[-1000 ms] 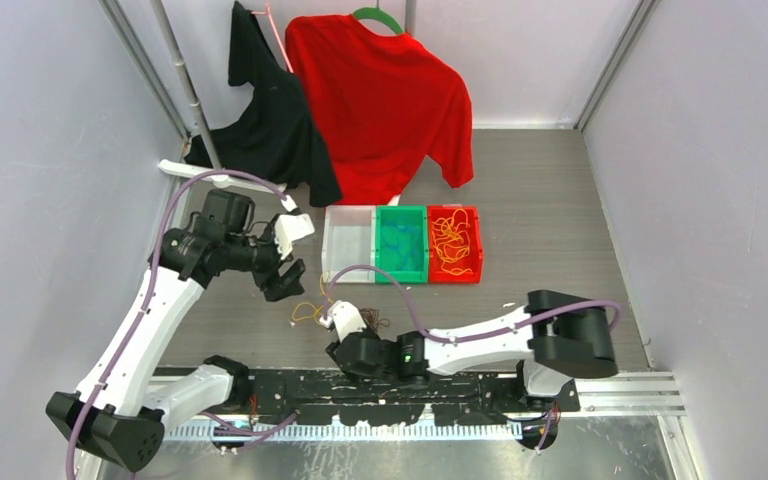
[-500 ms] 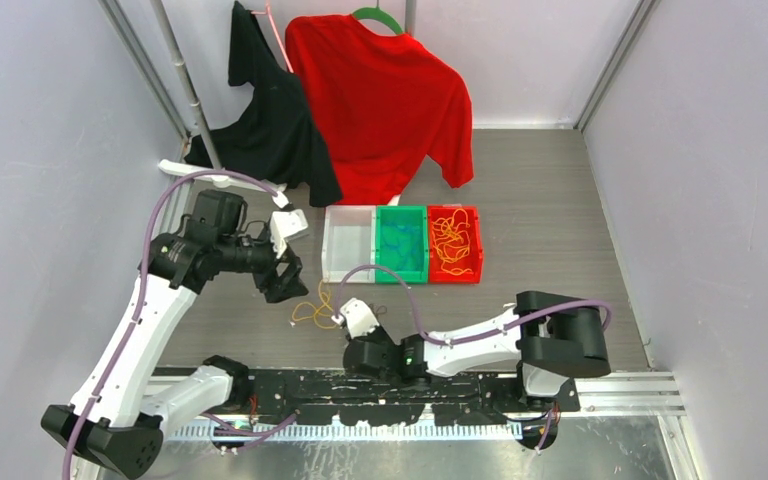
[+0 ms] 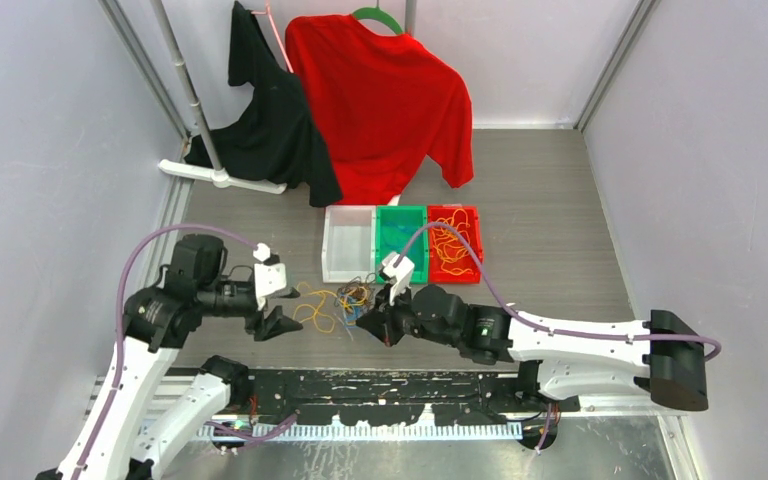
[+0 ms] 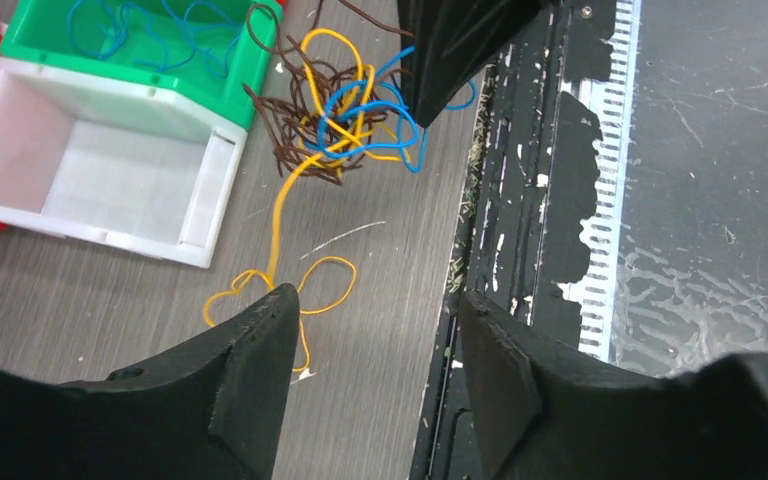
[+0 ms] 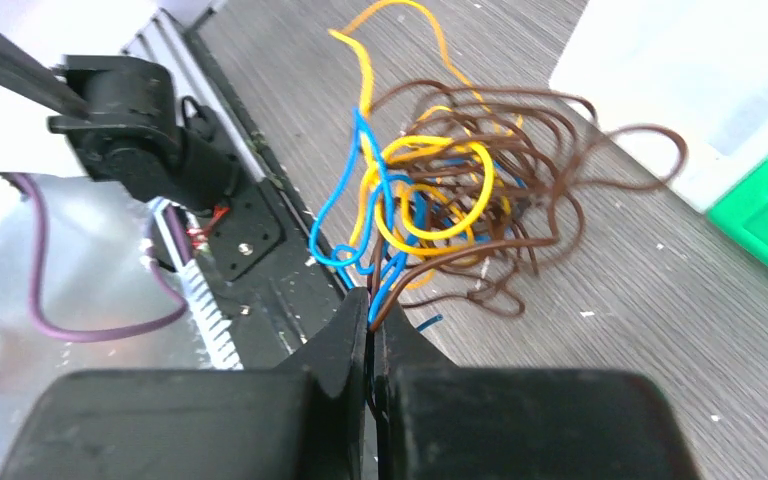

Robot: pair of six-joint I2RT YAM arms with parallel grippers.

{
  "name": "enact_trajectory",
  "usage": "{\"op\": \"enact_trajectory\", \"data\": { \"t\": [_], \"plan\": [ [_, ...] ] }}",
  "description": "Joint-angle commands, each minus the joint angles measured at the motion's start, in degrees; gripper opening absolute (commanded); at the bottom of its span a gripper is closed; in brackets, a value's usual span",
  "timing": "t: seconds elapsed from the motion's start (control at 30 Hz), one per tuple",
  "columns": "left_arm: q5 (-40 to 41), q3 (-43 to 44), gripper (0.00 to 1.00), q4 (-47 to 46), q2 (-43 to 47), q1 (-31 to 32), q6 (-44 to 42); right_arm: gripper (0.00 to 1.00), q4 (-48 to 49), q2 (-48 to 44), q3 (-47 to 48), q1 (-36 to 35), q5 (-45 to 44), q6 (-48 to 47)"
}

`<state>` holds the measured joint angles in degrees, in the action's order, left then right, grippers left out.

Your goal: Untangle the cables

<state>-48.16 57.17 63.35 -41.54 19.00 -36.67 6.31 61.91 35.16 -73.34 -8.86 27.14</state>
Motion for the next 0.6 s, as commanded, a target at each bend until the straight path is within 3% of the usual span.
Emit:
{"op": "enact_trajectory", "data": {
  "t": [0.0,0.23,0.3,0.47,0.57],
  "plan": [
    [-5.3,-3.54,0.59,-7.37,4.24,-0.24,-2.23,0.01,2.03,-1.01,3.46,1.12,8.59,-1.51],
    [-6.2,-3.03,0.55,-12.84,4.56,-0.2,1.34,0.01,1.26,5.61,11.73,1.18,11.81,-4.54],
    [-7.91,-1.03,0.52,-10.52,3.05,-0.19,0.39,0.01,1.53,7.49,12.98,1.18,12.45,-5.04],
    [-7.18,2.51,0.46,2.99,-2.21,-0.2,-12.21,0.01,1.66,9.61,15.13,1.19,13.81,-5.9],
    [-5.06,2.34,0.43,2.21,-3.18,-0.18,-12.38,0.01,0.74,10.43,16.3,1.13,14.31,-6.36]
  ]
}}
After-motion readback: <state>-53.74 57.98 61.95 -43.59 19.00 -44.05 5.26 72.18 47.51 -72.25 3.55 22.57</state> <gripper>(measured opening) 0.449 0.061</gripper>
